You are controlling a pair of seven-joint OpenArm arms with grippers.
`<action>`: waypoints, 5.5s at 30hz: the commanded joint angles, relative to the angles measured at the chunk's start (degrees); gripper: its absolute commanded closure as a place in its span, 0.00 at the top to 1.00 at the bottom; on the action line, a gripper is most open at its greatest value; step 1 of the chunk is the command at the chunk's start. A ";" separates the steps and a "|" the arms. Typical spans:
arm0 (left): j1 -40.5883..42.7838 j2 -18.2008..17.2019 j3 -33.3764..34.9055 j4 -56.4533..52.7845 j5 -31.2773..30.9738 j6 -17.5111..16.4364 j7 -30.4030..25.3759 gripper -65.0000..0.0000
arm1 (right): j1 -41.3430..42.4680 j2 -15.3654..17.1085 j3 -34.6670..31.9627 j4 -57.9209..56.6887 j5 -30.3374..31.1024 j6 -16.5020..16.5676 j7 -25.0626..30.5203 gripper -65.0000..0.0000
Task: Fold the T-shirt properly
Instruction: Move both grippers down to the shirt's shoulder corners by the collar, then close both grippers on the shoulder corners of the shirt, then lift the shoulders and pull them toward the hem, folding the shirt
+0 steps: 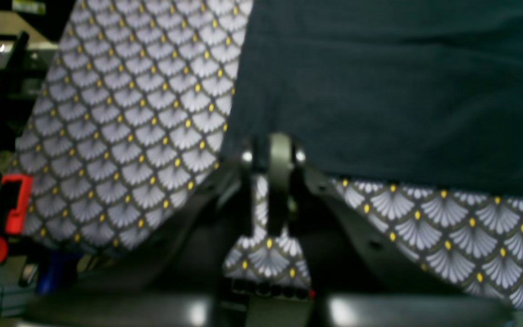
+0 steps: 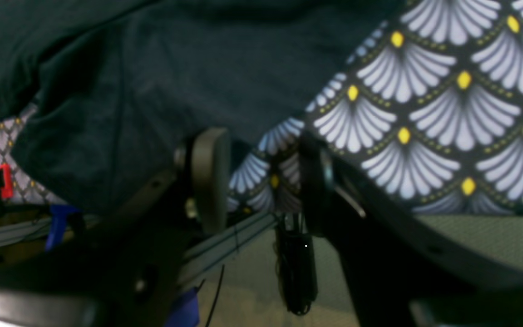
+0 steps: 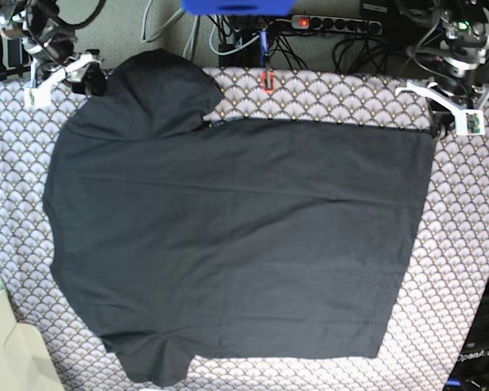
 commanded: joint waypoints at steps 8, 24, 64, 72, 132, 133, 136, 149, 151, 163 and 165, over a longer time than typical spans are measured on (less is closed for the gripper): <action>0.35 -0.49 -0.44 0.70 -0.34 0.11 -1.19 0.07 | -0.16 0.51 -4.53 0.77 1.04 0.60 0.63 0.41; -1.40 -0.22 -0.44 0.61 -0.34 0.63 -1.10 0.07 | 1.07 0.77 -5.32 -5.47 1.04 0.60 0.63 0.00; -20.22 4.26 -9.94 -25.50 -0.52 0.11 6.55 0.51 | 1.95 3.58 -9.90 -5.56 0.86 0.60 0.72 0.00; -21.89 4.61 -9.58 -28.31 -0.96 0.11 6.55 0.48 | 1.95 3.76 -9.90 -5.56 0.86 0.60 0.72 0.00; -54.77 1.09 -9.50 -42.82 -0.34 0.90 19.21 0.00 | 47.04 21.25 -24.84 -27.27 0.86 0.60 -2.97 0.00; -55.47 1.09 -9.50 -43.61 -0.34 0.90 18.95 0.00 | 48.01 21.69 -25.90 -28.85 0.86 0.60 -2.00 0.00; -56.70 0.48 -9.50 -44.66 -0.34 0.90 18.95 0.00 | 51.09 22.22 -29.24 -33.34 0.86 0.60 0.20 0.00; -59.51 0.39 -5.98 -44.75 -0.34 0.90 18.68 0.00 | 60.14 23.80 -32.75 -42.65 -4.94 0.60 5.56 0.00; -59.51 0.39 -4.05 -44.75 -0.34 0.90 16.66 0.00 | 60.23 23.28 -32.75 -42.65 -6.34 0.60 6.44 0.00; -60.57 -1.54 -1.58 -51.17 -0.34 0.99 12.09 0.00 | 63.75 21.87 -32.84 -43.97 -13.47 0.60 8.81 0.00; -60.57 -2.07 -1.58 -51.26 -0.43 0.99 12.00 0.00 | 65.24 21.87 -32.84 -46.08 -13.47 0.60 9.51 0.00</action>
